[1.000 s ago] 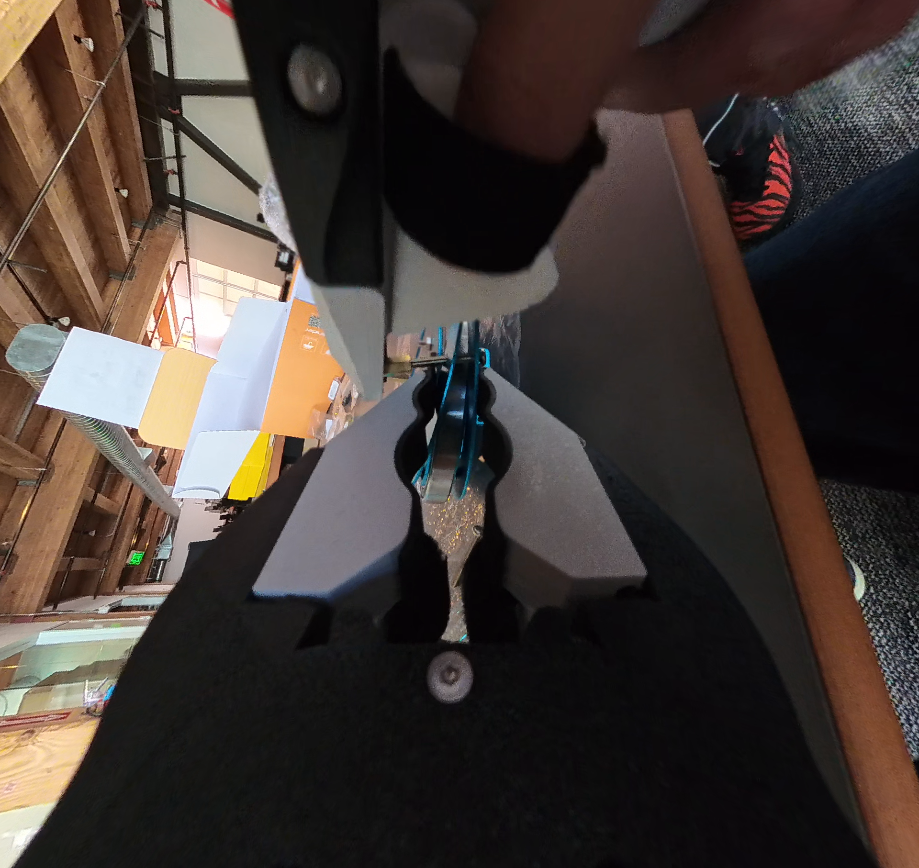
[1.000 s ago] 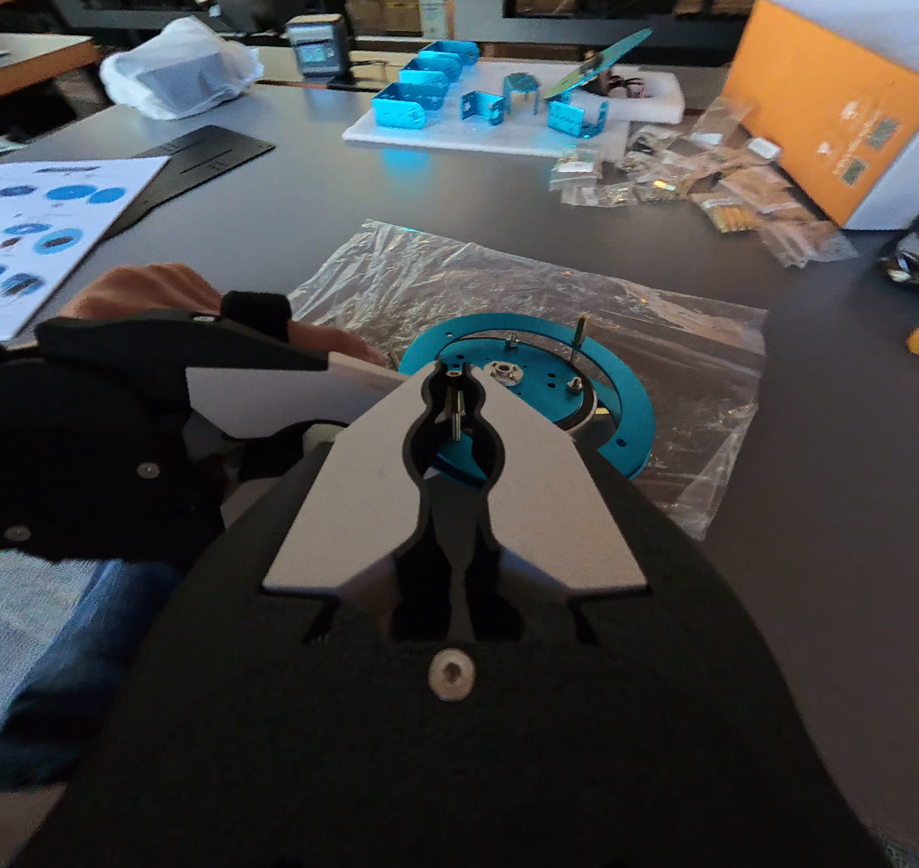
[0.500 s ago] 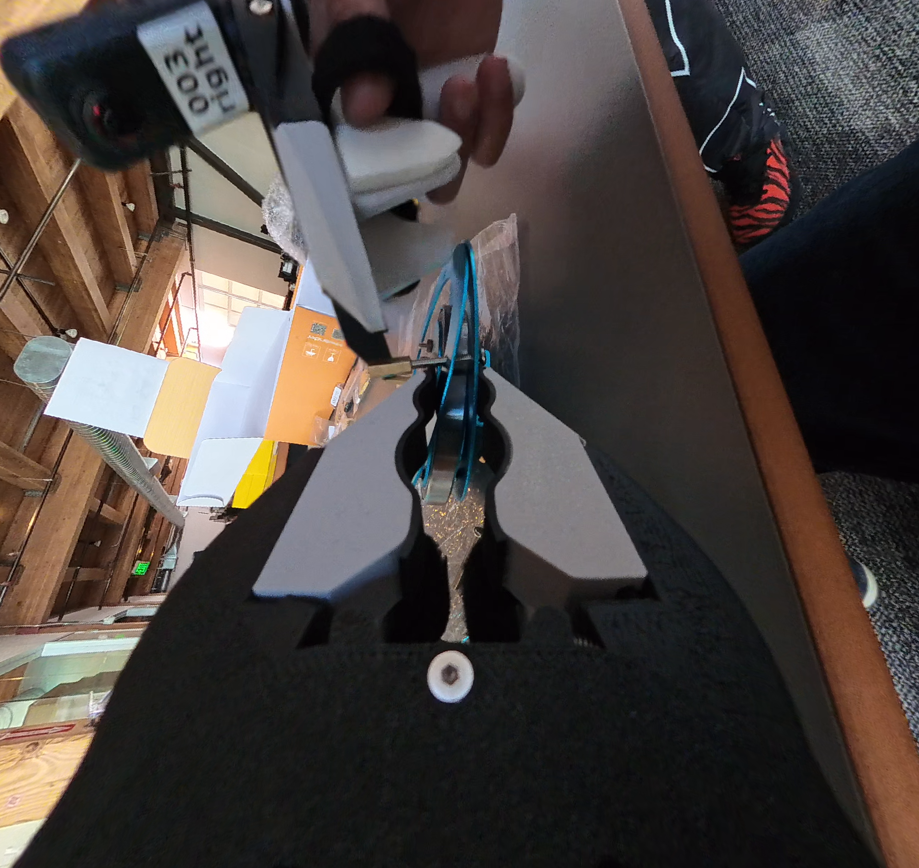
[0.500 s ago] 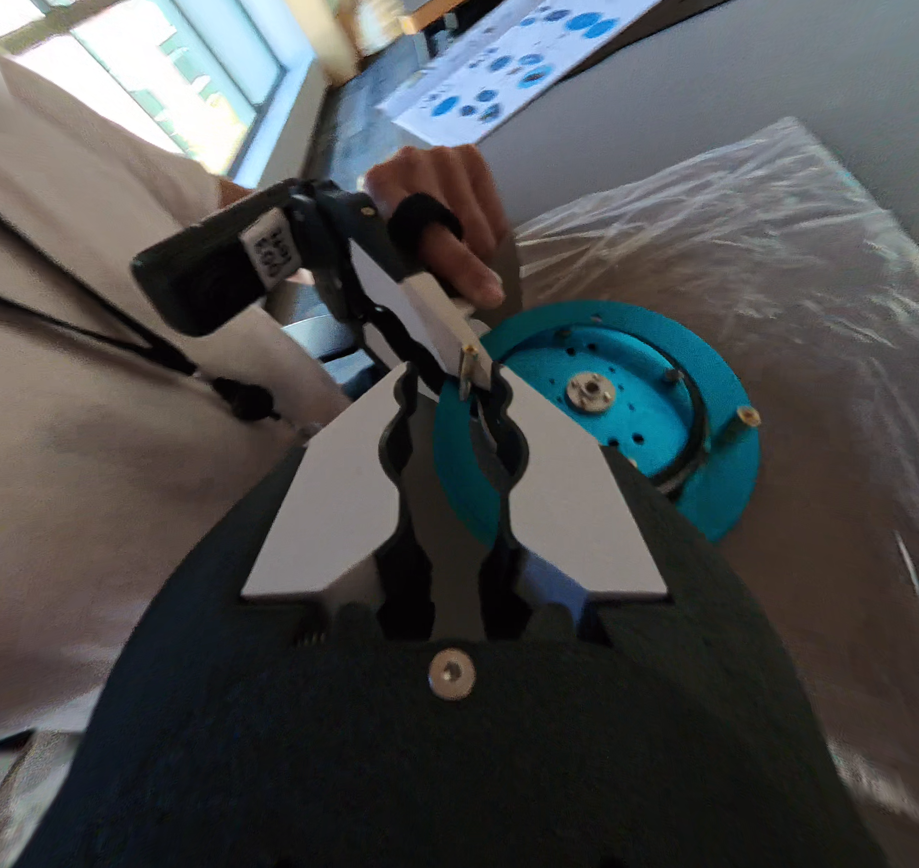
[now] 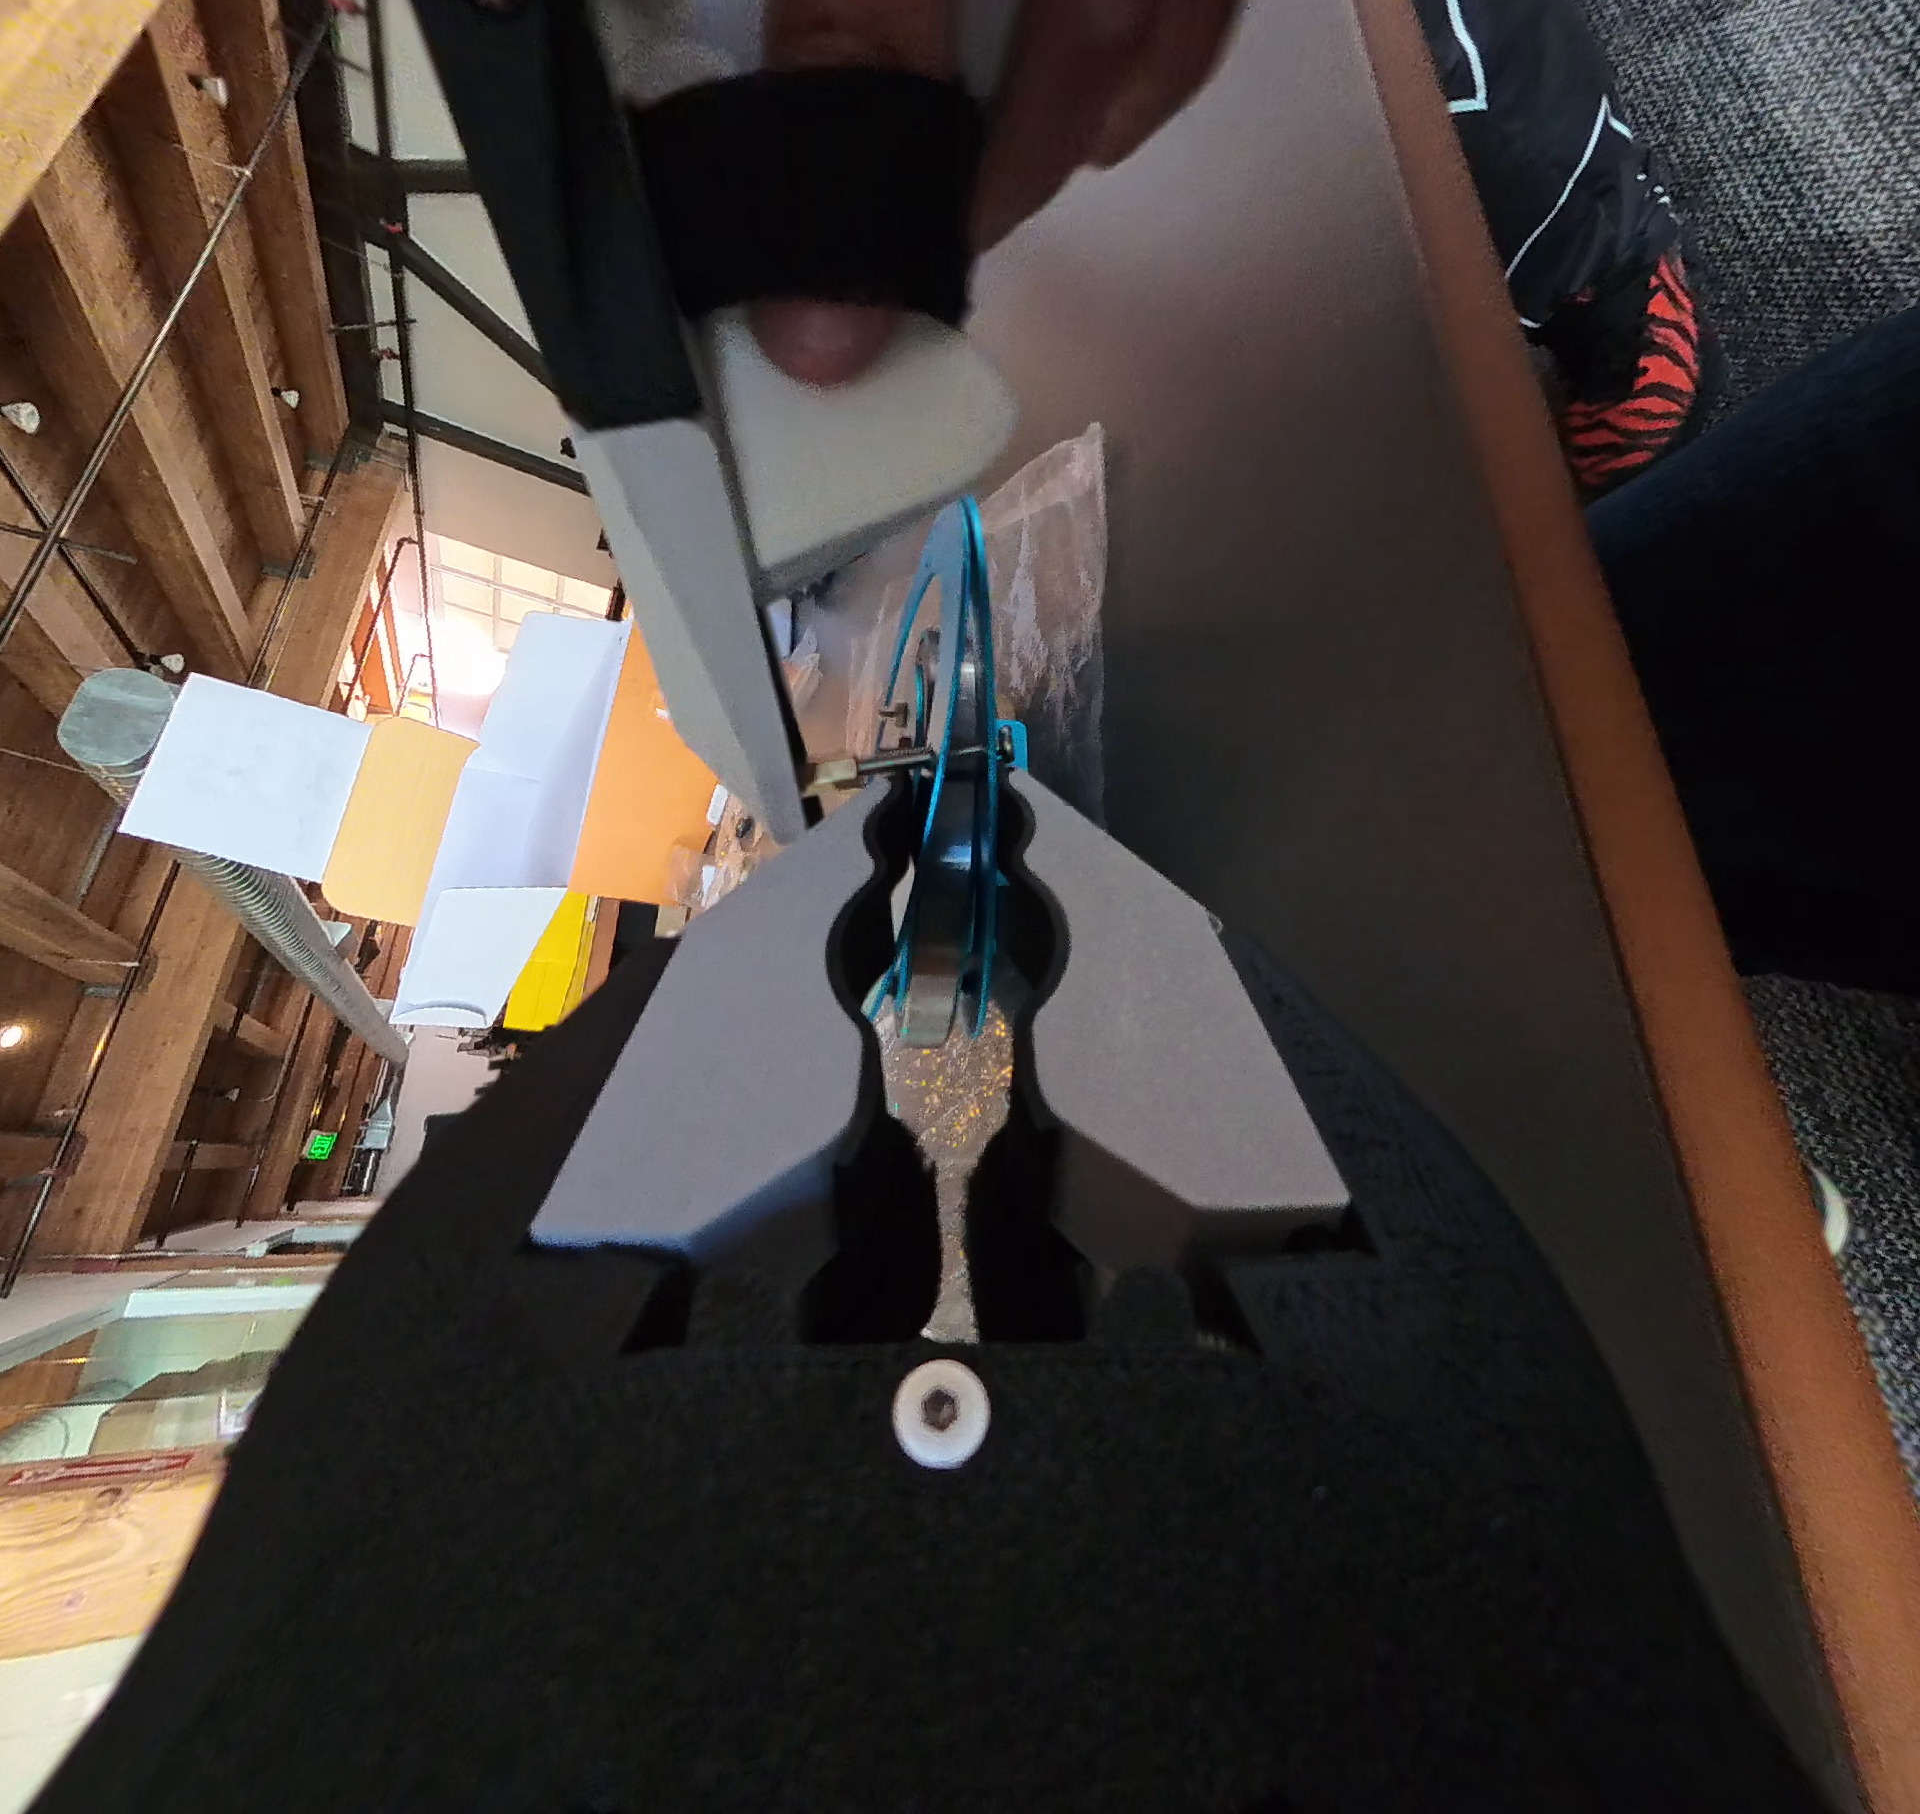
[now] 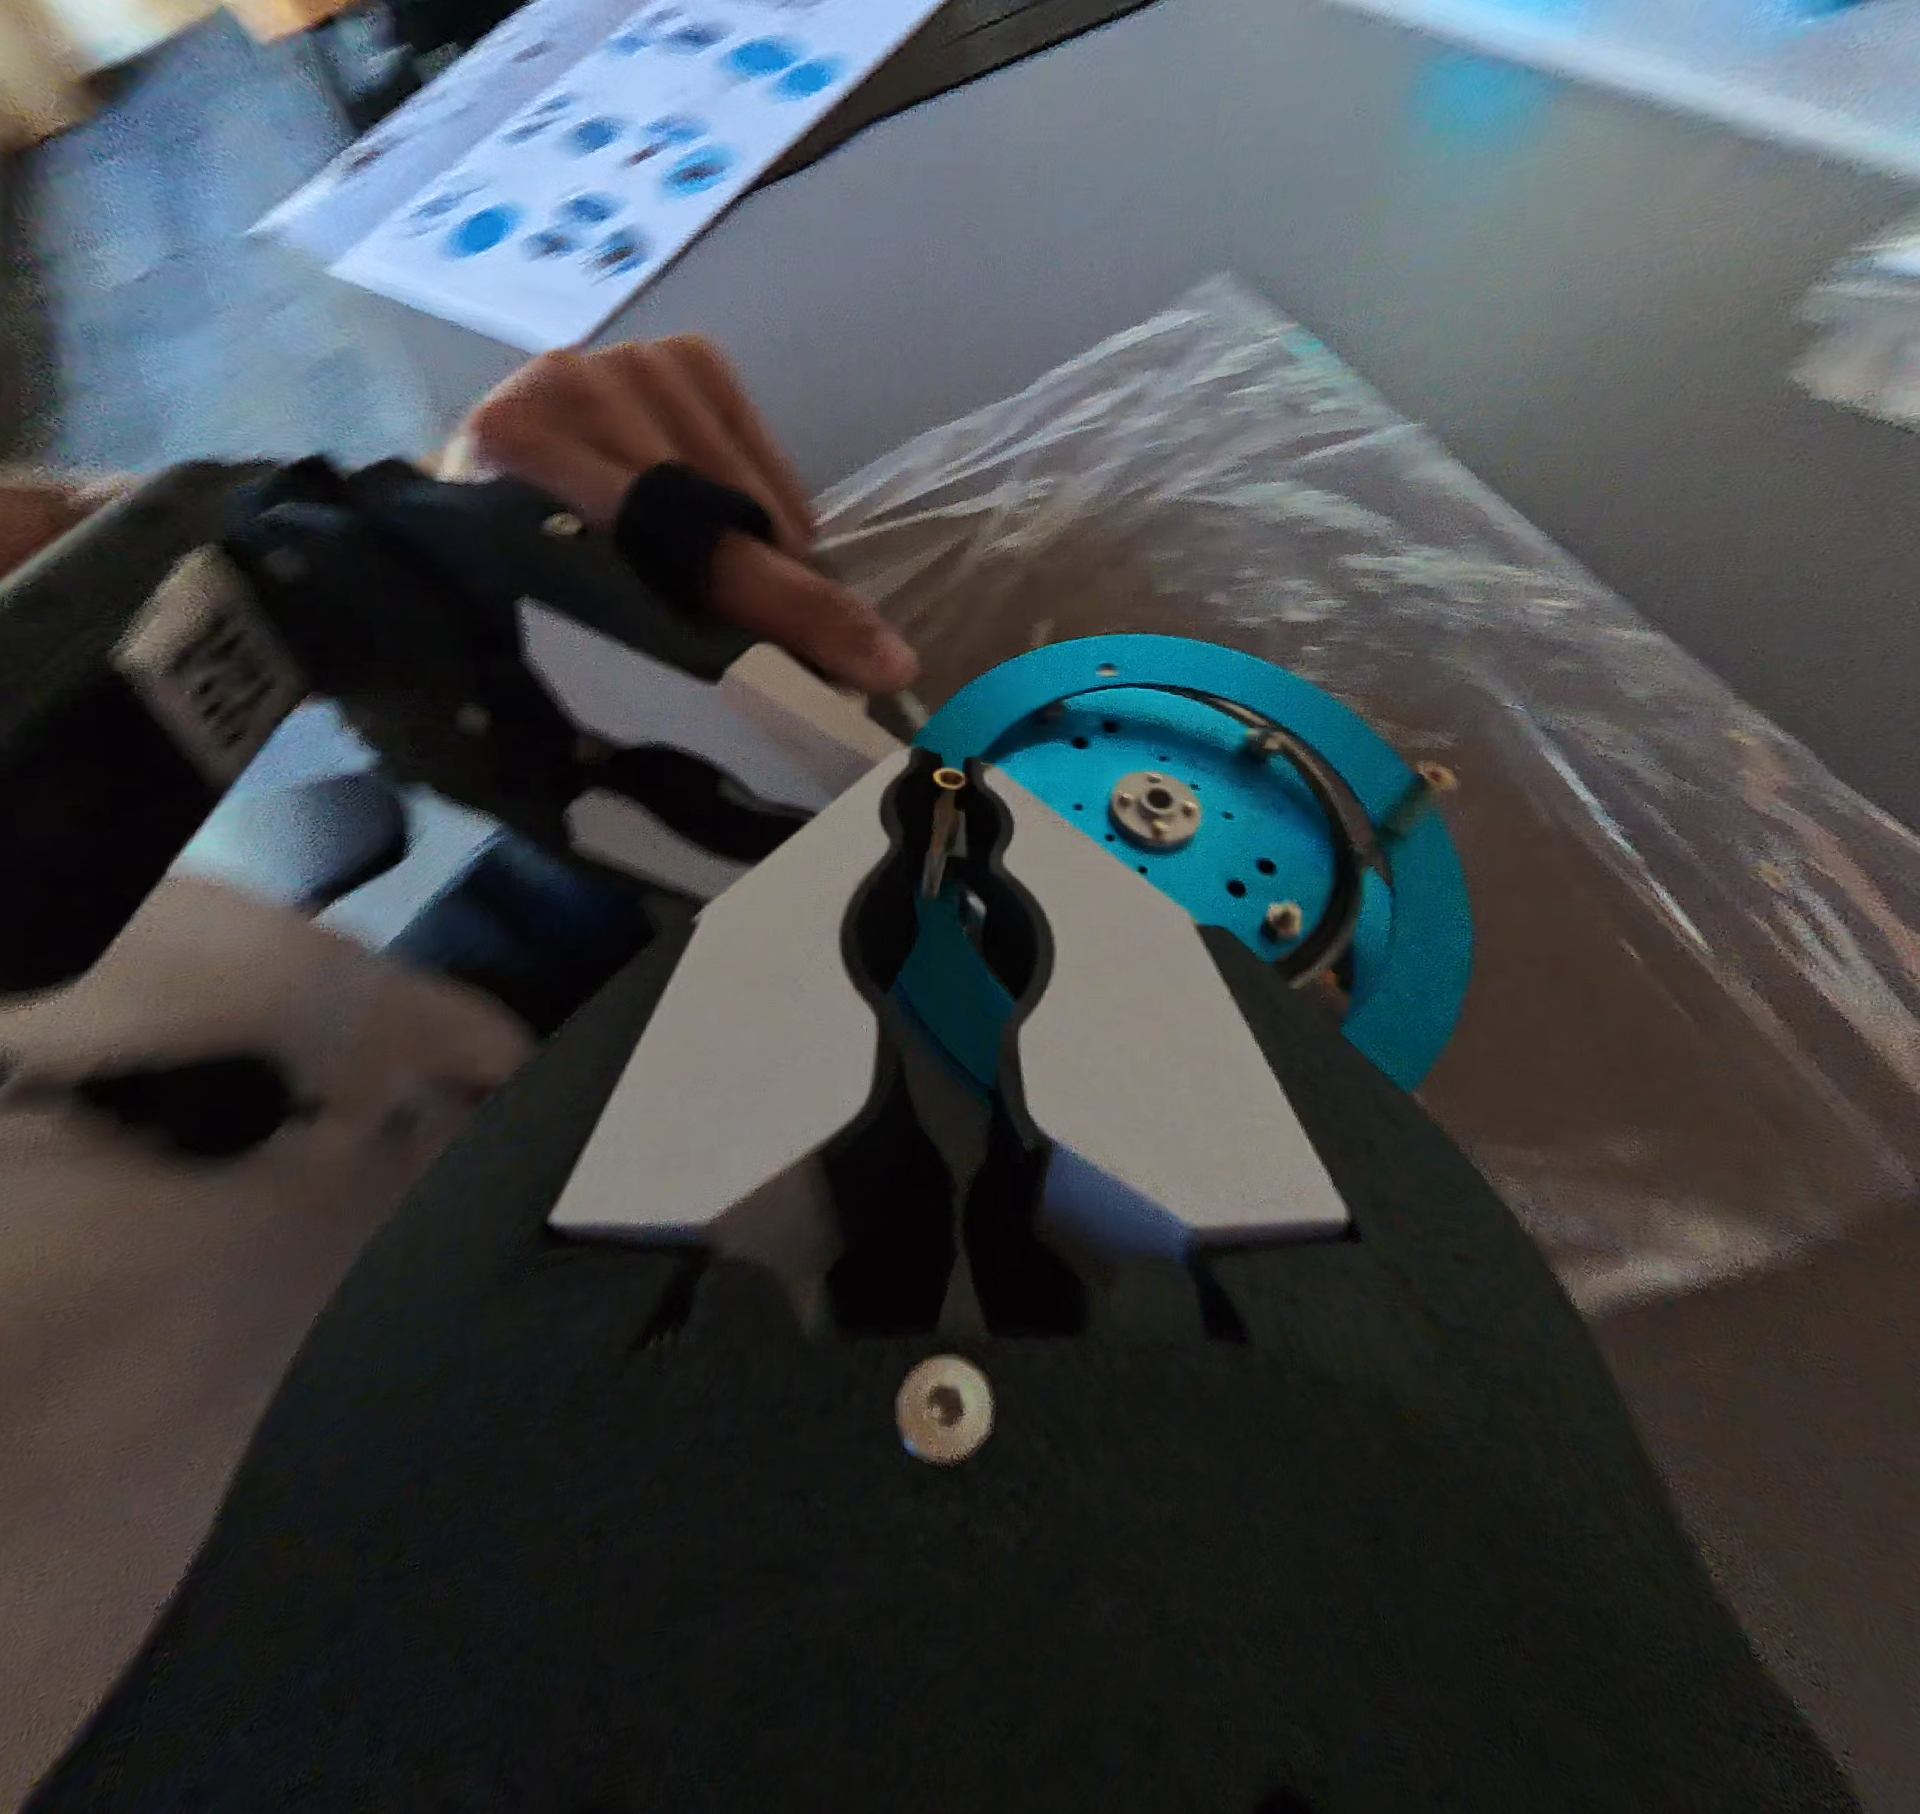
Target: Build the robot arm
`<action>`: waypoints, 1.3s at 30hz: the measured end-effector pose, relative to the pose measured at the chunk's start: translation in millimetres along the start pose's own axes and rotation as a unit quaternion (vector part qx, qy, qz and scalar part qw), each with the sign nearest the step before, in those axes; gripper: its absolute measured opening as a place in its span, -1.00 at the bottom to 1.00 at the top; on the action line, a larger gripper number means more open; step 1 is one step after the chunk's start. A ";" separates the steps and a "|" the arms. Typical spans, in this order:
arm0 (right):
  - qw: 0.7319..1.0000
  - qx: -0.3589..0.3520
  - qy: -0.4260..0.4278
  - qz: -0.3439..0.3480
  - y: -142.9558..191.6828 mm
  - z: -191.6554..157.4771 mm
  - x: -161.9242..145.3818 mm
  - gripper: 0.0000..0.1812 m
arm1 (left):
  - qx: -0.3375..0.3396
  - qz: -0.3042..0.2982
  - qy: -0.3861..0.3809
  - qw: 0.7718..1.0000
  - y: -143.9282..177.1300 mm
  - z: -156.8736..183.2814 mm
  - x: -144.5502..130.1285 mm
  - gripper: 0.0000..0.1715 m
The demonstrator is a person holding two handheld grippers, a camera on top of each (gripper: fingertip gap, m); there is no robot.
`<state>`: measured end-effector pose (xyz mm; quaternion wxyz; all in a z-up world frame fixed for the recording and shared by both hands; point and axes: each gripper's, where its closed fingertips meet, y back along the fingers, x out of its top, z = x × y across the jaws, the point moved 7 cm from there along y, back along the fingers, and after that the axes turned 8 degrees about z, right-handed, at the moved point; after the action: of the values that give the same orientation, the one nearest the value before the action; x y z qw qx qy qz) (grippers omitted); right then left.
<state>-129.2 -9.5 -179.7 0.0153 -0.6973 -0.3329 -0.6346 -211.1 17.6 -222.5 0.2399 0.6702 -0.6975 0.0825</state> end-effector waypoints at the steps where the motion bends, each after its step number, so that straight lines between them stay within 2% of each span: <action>1: 0.997 -0.066 -0.006 0.026 -0.4 -6.7 -1.5 -0.95 | 0.001 -0.002 0.002 1.000 -0.1 -0.9 -0.1 -0.83; 3: 0.984 -0.160 -0.016 0.077 -2.8 -19.8 -7.0 -0.94 | -0.002 0.001 0.002 1.000 0.8 -0.8 -0.7 -0.83; 5: 0.974 -0.199 -0.028 0.108 -0.4 -25.9 -12.6 -0.94 | -0.006 0.007 -0.002 1.000 1.0 0.6 0.4 -0.83; 6: 0.973 -0.195 -0.022 0.123 3.8 -27.8 -14.8 -0.91 | -0.006 0.009 -0.001 1.000 0.3 1.2 1.5 -0.83; 8: 0.975 -0.158 -0.004 0.158 11.1 -30.8 -16.3 -0.63 | -0.008 0.010 0.000 1.000 -0.4 2.0 1.4 -0.82; 11: 0.985 -0.077 -0.027 0.150 6.7 -34.1 -15.2 -0.33 | -0.008 0.008 -0.007 1.000 -0.3 3.4 1.3 -0.83; 13: 0.989 -0.027 -0.037 0.140 0.8 -37.0 -13.5 -0.18 | -0.008 0.008 -0.006 1.000 -0.8 2.6 1.0 -0.82; 16: 0.989 0.024 -0.086 0.121 13.3 -39.7 -9.9 -0.13 | -0.008 0.012 -0.010 1.000 0.1 3.3 1.2 -0.83; 17: 0.988 0.029 -0.095 0.122 20.7 -40.2 -10.6 -0.14 | -0.009 0.015 -0.008 1.000 0.1 3.3 1.9 -0.83; 18: 0.988 0.022 -0.086 0.127 27.6 -38.9 -12.3 -0.29 | -0.007 0.013 -0.006 1.000 -0.1 2.3 1.8 -0.83; 19: 0.989 0.006 -0.076 0.127 31.1 -35.5 -14.2 -0.30 | -0.005 0.011 -0.005 1.000 -0.1 1.3 1.2 -0.83; 21: 0.992 -0.010 -0.061 0.109 26.1 -27.1 -17.8 -0.22 | -0.004 0.010 -0.003 1.000 0.2 0.7 0.6 -0.83; 23: 0.992 0.012 -0.056 0.108 13.8 -28.1 -16.8 -0.18 | -0.006 0.010 -0.006 1.000 -0.1 1.5 0.8 -0.83; 25: 0.992 0.028 -0.061 0.105 7.1 -33.7 -18.0 -0.18 | -0.008 0.009 -0.007 1.000 -0.2 2.3 0.2 -0.82; 27: 0.992 0.024 -0.065 0.102 14.4 -36.5 -20.4 -0.20 | -0.009 0.012 -0.008 1.000 0.2 3.0 0.3 -0.82; 29: 0.991 0.023 -0.049 0.121 24.9 -38.0 -18.9 -0.37 | -0.006 0.010 -0.004 1.000 0.0 1.3 0.3 -0.83; 32: 0.990 0.004 -0.038 0.134 20.1 -28.6 -14.5 -0.25 | -0.006 0.009 -0.004 1.000 0.1 1.4 0.3 -0.83; 36: 0.991 0.029 -0.053 0.119 9.9 -33.0 -19.8 -0.25 | -0.010 0.011 -0.003 1.000 0.5 2.0 -0.2 -0.82; 38: 0.992 0.020 -0.046 0.114 20.0 -34.6 -22.2 -0.32 | -0.009 0.011 -0.004 1.000 0.3 2.0 0.5 -0.82; 39: 0.991 0.025 -0.042 0.127 24.9 -35.8 -20.2 -0.43 | -0.007 0.010 -0.002 1.000 0.1 0.8 0.2 -0.83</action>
<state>-147.9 -53.8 -180.9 0.0996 -0.7595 -0.2577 -0.5888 -211.4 17.1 -223.1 0.2423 0.6618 -0.7051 0.0789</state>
